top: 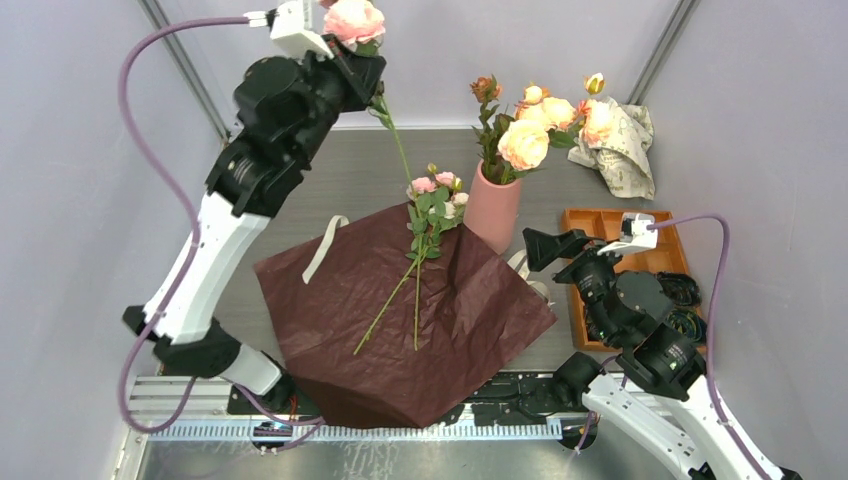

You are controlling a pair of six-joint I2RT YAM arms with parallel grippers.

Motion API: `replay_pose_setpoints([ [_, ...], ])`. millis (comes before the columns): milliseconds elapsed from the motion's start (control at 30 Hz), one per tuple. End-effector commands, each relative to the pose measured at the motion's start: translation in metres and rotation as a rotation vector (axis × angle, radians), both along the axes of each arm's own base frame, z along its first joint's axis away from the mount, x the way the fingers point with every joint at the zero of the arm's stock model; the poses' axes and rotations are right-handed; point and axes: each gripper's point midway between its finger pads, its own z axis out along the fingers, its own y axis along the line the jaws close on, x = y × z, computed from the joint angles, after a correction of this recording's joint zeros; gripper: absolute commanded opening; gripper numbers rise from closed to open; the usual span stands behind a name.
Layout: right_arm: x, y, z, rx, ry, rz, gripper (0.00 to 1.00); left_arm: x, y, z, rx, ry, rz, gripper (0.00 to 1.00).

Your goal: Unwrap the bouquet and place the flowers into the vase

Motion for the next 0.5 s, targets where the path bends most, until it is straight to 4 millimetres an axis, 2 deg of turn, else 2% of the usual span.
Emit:
replay_pose_setpoints([
  [0, -0.001, -0.005, 0.016, 0.04, -0.049, -0.021, 0.99, -0.032, -0.014, 0.066, -0.088, -0.328, -0.064, 0.01],
  [100, -0.002, -0.006, 0.018, 0.041, -0.054, -0.02, 0.99, -0.056, -0.021, 0.097, -0.149, -0.478, -0.088, 0.01],
  [200, -0.005, -0.009, 0.02, 0.045, -0.06, -0.023, 0.99, -0.06, -0.031, 0.114, -0.179, -0.538, -0.115, 0.01],
  [333, -0.008, -0.014, 0.019, 0.053, -0.068, -0.037, 0.99, -0.061, -0.056, 0.125, -0.21, -0.577, -0.178, 0.01],
  [467, -0.01, -0.02, 0.018, 0.047, -0.073, -0.054, 1.0, -0.057, -0.076, 0.126, -0.213, -0.581, -0.206, 0.01],
])
